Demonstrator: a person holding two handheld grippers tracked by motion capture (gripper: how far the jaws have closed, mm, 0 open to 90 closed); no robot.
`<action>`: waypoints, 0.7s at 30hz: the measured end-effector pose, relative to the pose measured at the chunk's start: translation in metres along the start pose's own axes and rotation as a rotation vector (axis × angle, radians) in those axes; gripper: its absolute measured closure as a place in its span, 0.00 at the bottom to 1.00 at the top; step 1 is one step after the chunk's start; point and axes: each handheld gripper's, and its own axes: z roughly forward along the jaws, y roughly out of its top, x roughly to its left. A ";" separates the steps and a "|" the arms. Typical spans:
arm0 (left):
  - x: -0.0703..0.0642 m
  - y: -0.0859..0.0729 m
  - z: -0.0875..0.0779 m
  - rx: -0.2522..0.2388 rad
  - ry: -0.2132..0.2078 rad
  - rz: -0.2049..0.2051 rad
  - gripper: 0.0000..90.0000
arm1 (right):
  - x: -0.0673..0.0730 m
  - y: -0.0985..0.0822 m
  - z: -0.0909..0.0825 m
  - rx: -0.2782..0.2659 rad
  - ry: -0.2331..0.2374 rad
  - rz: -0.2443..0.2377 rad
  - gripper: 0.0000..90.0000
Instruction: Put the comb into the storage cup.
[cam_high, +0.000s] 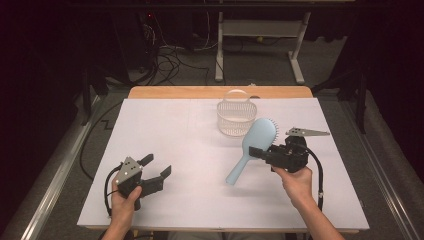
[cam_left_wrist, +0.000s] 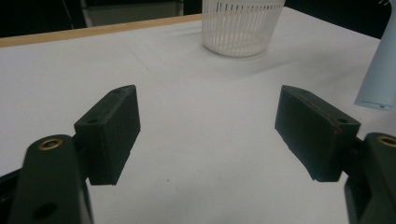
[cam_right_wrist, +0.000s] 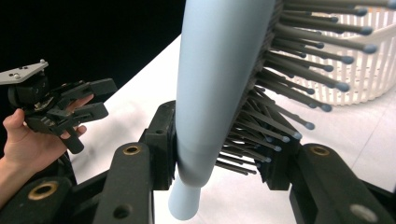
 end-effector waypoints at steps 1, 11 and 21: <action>0.001 -0.001 -0.001 0.000 0.003 -0.005 0.26 | -0.001 0.001 -0.001 0.001 -0.005 -0.002 0.62; 0.005 -0.005 -0.002 0.011 0.001 -0.016 0.26 | -0.003 0.007 -0.002 -0.002 -0.016 -0.006 0.62; 0.008 -0.003 -0.004 0.030 -0.031 -0.052 0.31 | -0.007 0.016 -0.005 -0.010 -0.037 -0.011 0.62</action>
